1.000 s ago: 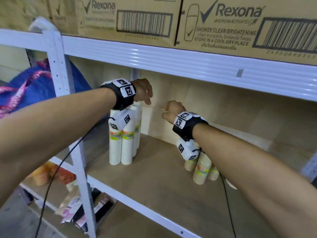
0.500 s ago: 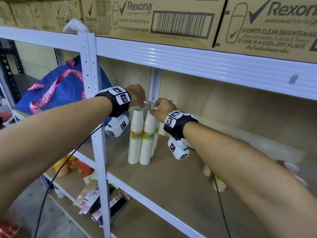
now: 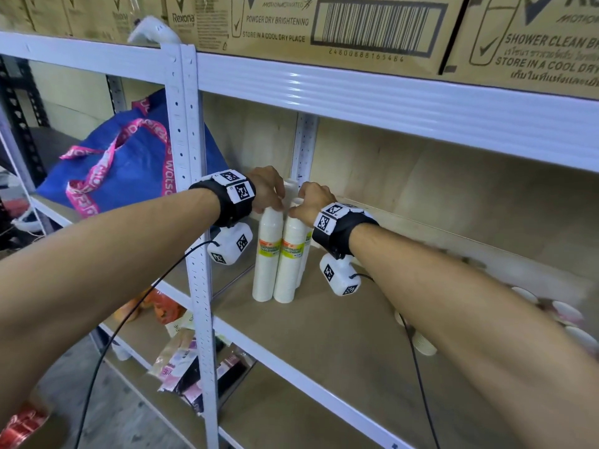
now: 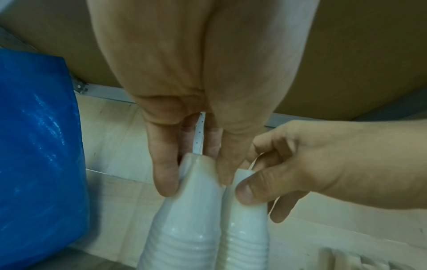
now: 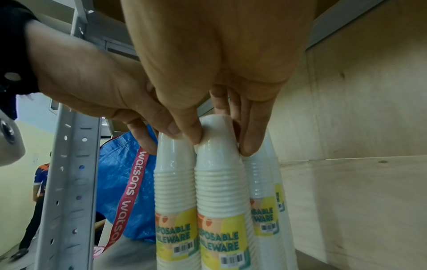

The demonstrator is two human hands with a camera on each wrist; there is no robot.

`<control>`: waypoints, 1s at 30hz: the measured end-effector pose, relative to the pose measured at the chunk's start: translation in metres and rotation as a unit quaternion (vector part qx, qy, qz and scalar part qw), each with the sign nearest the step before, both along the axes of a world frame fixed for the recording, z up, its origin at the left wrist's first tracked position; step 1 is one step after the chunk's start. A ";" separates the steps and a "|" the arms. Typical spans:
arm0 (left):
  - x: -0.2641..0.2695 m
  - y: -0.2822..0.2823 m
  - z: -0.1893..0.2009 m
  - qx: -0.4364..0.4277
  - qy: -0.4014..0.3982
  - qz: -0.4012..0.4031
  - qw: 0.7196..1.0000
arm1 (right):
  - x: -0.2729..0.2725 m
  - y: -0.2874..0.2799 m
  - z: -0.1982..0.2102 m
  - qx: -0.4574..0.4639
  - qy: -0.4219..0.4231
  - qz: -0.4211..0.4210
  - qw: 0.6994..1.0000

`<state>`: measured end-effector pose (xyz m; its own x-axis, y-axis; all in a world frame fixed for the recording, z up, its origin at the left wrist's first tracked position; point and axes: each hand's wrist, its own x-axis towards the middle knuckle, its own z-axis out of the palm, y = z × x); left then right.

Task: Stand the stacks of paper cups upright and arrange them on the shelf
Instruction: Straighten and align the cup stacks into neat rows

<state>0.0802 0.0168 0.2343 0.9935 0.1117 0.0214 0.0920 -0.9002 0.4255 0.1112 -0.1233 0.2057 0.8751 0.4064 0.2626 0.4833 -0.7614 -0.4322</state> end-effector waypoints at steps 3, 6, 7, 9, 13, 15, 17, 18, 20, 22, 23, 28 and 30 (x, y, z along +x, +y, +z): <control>-0.001 0.001 0.003 0.003 0.011 -0.006 1.000 | -0.003 -0.001 0.005 -0.017 0.010 -0.004 1.000; 0.001 -0.001 0.006 0.003 0.026 -0.012 1.000 | -0.004 -0.004 0.009 -0.031 0.009 0.003 0.999; 0.003 -0.003 0.007 0.006 0.029 -0.016 0.999 | -0.005 -0.006 0.010 -0.035 0.007 0.005 0.999; 0.006 -0.008 0.011 0.007 0.034 -0.026 0.999 | -0.004 -0.011 0.011 -0.040 0.011 0.008 0.999; 0.015 -0.024 0.018 -0.001 0.047 -0.054 0.997 | -0.003 -0.027 0.014 -0.038 0.022 -0.005 0.999; 0.020 -0.034 0.020 0.002 0.050 -0.068 0.996 | -0.001 -0.039 0.018 -0.038 0.030 -0.019 0.999; 0.026 -0.044 0.023 0.004 0.053 -0.088 0.995 | 0.001 -0.052 0.023 -0.039 0.035 -0.032 0.998; 0.029 -0.049 0.024 0.001 0.055 -0.098 0.994 | 0.002 -0.058 0.025 -0.040 0.036 -0.039 0.998; 0.036 -0.061 0.026 -0.003 0.052 -0.115 0.992 | 0.006 -0.070 0.030 -0.044 0.035 -0.052 0.997; 0.044 -0.074 0.026 -0.006 0.042 -0.128 0.991 | 0.009 -0.083 0.033 -0.046 0.033 -0.066 0.996; 0.049 -0.080 0.026 -0.007 0.034 -0.134 0.990 | 0.011 -0.089 0.034 -0.046 0.034 -0.075 0.996; 0.069 -0.114 0.025 -0.005 -0.008 -0.159 0.987 | 0.021 -0.121 0.035 -0.056 0.016 -0.122 0.991; 0.077 -0.126 0.023 -0.001 -0.023 -0.173 0.985 | 0.027 -0.132 0.033 -0.055 0.017 -0.138 0.989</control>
